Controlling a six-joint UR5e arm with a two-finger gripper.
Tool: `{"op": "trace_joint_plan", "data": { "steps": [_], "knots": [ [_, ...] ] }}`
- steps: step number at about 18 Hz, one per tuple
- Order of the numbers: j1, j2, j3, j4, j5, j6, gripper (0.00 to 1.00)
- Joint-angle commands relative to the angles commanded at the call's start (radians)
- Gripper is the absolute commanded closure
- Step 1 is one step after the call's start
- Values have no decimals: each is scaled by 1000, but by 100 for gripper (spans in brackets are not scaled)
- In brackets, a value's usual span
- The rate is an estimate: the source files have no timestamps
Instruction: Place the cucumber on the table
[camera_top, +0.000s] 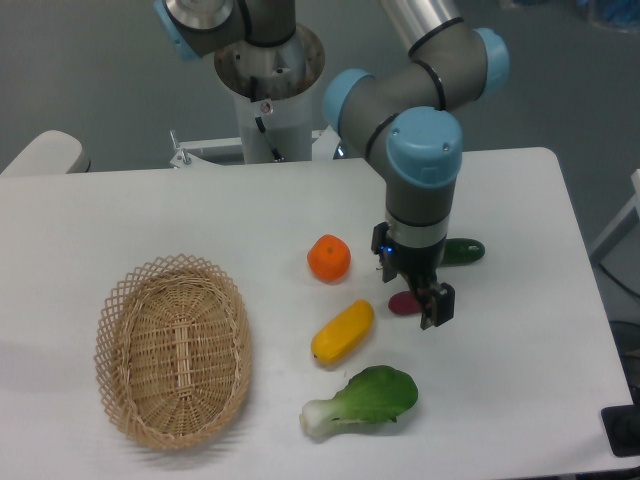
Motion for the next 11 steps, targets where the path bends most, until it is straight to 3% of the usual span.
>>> {"op": "trace_joint_plan", "data": {
  "steps": [4,11],
  "knots": [
    [11,1,57,-67,37,9,0],
    [29,3,62,-71,28,51,0]
  ]
}}
